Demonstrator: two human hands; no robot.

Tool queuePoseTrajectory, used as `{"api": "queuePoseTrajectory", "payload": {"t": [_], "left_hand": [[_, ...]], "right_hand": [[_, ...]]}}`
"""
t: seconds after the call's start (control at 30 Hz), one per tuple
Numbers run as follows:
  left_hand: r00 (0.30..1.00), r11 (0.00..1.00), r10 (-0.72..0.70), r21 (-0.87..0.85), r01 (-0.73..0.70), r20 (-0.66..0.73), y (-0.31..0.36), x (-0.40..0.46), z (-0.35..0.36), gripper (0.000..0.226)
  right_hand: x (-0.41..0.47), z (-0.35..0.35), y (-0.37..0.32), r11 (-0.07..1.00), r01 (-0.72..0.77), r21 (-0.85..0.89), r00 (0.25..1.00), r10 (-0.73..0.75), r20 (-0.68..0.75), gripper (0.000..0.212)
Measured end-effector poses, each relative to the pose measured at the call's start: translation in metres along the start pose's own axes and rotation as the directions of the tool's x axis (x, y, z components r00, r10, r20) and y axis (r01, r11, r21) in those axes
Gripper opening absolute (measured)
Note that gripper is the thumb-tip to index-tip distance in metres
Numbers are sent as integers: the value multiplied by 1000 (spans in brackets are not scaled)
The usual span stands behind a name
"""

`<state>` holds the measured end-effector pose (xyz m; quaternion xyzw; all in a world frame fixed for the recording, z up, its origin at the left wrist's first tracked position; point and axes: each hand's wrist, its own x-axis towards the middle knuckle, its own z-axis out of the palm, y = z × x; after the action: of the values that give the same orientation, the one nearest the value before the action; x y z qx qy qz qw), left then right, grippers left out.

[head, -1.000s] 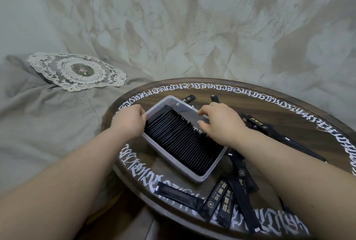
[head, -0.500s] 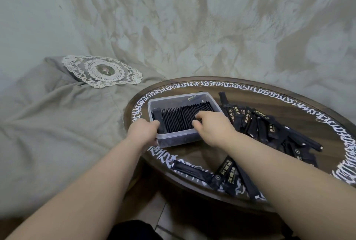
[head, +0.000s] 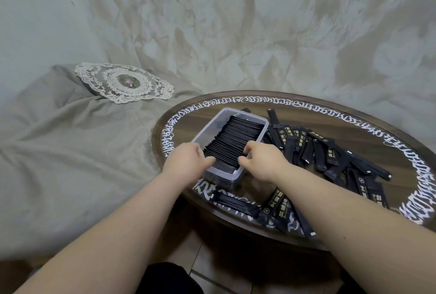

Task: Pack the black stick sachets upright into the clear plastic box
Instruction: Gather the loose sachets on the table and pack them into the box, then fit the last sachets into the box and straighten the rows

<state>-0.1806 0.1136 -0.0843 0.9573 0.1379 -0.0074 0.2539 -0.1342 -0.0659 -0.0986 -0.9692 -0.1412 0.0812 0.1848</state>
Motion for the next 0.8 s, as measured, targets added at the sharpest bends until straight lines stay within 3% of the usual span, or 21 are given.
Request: {"api": "queuePoseTrajectory", "payload": {"t": [0.1,0.17,0.23,0.3,0.37,0.5,0.63,0.7,0.8], "left_hand": [[976,972,220,83,-219,-4,-4,4,2,21],[950,939,305,145,-312,72,-11,10,8,36],[931,929,349,88,-359,108,-16,17,11,37],[925,928,361,53,-369,114,-17,19,13,17],[929,929,353,78,-362,111,-17,21,15,24],[934,923,357,154,-354,9,-10,16,17,29],[843,847,520,207,-490,-134,5,-6,22,20],[804,787,594,234,-571,-35,16,-18,27,20],[771,693,583,338,-637,258,27,-25,44,27]], "right_hand": [[5,1,1,998,13,68,1000,-12,-13,33],[9,3,1,993,39,114,999,-36,-25,39],[13,6,1,987,60,149,998,-54,-41,43],[19,9,2,978,69,195,997,-60,-50,46],[22,10,3,964,67,257,997,-55,-55,51],[12,1,12,965,105,242,993,-88,-80,55],[-13,-10,36,992,100,80,987,-89,-135,43],[-29,-14,52,999,47,-23,988,-50,-147,36],[-51,-19,71,982,-102,-157,990,84,-116,27]]}}
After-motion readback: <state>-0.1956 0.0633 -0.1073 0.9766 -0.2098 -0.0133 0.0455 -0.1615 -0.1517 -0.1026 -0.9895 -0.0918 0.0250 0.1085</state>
